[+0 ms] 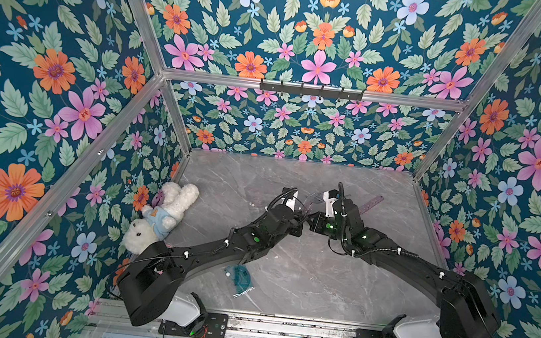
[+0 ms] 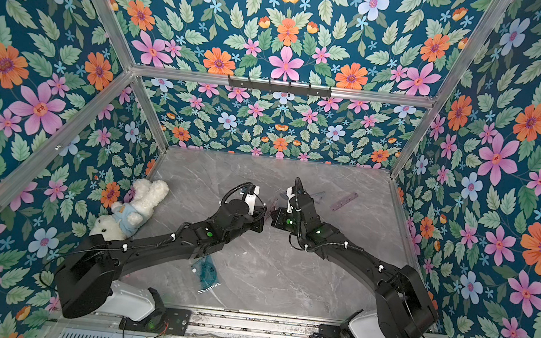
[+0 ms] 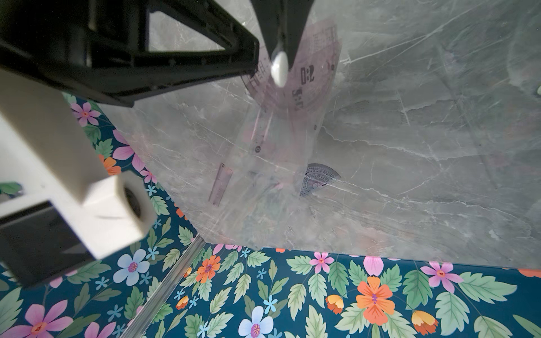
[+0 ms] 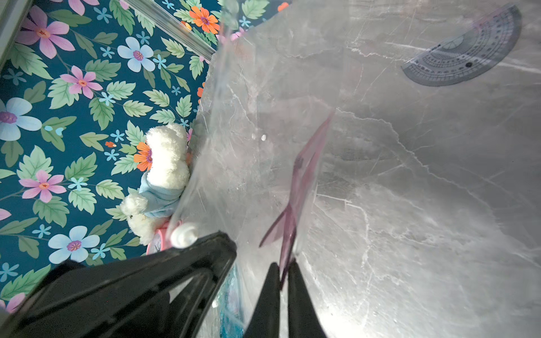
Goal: Open the ruler set and take out the ruler
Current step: Open the ruler set bag.
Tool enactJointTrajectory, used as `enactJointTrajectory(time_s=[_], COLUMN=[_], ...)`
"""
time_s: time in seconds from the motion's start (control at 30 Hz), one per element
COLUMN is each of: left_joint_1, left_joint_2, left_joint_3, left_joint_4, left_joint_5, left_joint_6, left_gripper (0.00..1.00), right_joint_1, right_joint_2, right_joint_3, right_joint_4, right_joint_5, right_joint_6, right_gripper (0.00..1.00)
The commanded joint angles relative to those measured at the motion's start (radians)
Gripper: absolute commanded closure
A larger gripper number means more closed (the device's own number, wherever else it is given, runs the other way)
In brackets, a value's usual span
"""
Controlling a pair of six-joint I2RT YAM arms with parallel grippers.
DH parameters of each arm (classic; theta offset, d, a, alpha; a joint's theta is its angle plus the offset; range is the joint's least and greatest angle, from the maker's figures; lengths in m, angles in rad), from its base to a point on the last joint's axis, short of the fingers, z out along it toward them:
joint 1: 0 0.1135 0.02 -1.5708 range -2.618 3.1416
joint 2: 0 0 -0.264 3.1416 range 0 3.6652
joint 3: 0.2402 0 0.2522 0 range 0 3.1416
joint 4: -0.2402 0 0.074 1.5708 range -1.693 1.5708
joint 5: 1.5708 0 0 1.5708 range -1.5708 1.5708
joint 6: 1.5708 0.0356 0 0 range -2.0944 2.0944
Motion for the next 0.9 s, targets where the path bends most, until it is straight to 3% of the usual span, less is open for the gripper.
enactJointTrajectory(time_s=[0.0, 0.87], left_joint_1=[0.0, 0.0], left_joint_2=[-0.004, 0.023], left_joint_3=[-0.004, -0.008], left_joint_4=[0.02, 0.028], left_joint_5=[-0.025, -0.023], left_joint_6=[0.012, 0.003], left_gripper=[1.0, 1.0], right_joint_1=[0.0, 0.0], right_joint_2=[-0.016, -0.086], right_joint_3=[-0.006, -0.032], right_joint_4=[-0.003, -0.004], right_joint_5=[0.012, 0.0], right_joint_6=[-0.006, -0.006], right_gripper=[0.91, 0.88])
